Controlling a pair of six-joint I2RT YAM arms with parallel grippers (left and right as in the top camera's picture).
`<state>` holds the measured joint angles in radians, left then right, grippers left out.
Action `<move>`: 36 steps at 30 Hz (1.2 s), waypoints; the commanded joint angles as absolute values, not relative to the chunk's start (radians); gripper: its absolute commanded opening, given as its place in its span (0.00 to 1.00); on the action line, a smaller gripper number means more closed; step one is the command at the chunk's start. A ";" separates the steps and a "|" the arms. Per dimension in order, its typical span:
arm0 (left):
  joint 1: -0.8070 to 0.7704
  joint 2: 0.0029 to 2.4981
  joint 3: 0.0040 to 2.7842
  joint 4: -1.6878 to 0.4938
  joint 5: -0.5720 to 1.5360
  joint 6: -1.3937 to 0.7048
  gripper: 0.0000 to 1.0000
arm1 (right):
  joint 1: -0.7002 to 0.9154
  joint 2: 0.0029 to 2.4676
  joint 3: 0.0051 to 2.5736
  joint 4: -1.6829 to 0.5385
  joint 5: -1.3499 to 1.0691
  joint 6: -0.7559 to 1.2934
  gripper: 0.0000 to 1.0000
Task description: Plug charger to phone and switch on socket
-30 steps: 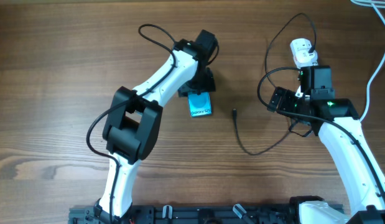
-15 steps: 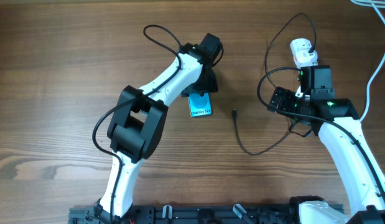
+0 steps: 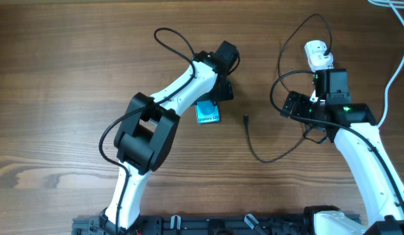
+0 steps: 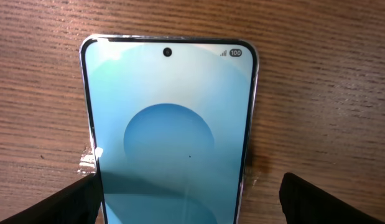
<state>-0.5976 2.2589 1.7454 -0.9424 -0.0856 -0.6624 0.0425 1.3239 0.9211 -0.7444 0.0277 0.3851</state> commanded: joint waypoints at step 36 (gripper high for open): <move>-0.552 2.173 1.577 -0.926 -0.012 -0.531 0.95 | 0.038 1.328 0.932 -0.741 0.045 0.395 1.00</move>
<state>-0.5560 2.1876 1.6302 -0.9485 -0.0093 -0.5510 0.0422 1.3239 0.9211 -0.7448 0.0273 0.3851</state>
